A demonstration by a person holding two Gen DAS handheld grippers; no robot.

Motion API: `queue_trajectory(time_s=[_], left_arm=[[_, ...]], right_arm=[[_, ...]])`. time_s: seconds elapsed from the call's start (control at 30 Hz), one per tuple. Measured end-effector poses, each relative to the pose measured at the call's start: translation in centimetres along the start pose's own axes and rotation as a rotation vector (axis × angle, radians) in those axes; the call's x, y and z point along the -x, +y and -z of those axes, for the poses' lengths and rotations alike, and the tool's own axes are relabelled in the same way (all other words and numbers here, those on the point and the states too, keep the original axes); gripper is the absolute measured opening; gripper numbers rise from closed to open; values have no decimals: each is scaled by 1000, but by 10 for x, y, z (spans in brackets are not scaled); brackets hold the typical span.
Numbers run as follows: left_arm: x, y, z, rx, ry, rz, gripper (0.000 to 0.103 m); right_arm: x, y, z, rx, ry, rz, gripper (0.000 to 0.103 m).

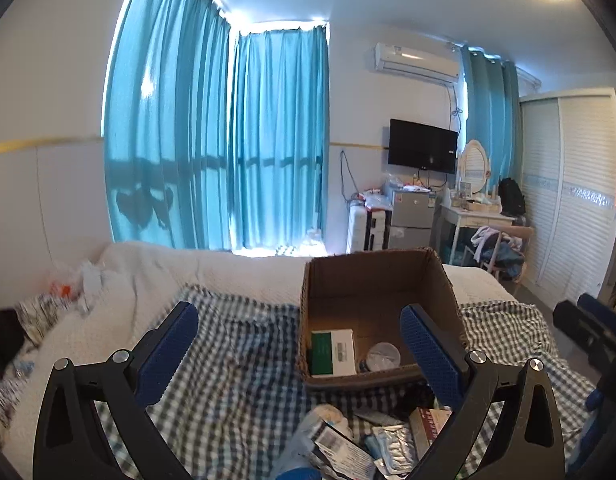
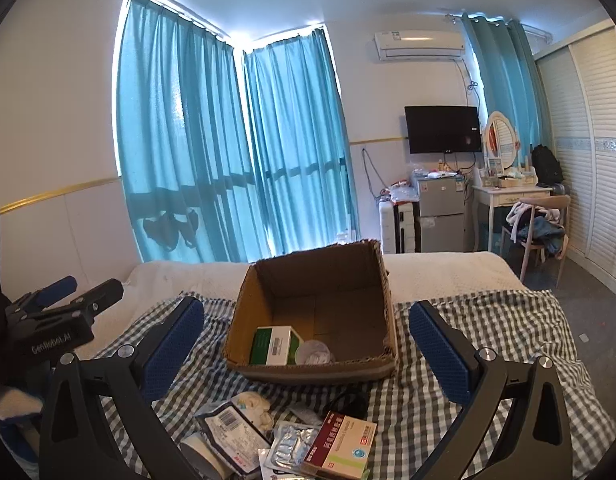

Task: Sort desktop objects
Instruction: 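Withdraw both grippers from the box and lower them toward the scattered items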

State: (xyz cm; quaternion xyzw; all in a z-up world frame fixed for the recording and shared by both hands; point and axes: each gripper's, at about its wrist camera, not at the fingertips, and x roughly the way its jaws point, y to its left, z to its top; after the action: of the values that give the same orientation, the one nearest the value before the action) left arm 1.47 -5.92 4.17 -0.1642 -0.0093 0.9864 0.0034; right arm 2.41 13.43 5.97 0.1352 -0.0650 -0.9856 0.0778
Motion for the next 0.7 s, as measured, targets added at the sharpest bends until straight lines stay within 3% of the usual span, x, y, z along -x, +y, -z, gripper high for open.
queue_trajectory(time_s=[0.57,0.7], left_arm=[[-47,4,42,-19,75,-84,103],[-60,10,52,-24,105,-101,103]], right_arm=[[-42,-19,44,-39,102,7,103],[-57,-21,55,-31,146,63,103]])
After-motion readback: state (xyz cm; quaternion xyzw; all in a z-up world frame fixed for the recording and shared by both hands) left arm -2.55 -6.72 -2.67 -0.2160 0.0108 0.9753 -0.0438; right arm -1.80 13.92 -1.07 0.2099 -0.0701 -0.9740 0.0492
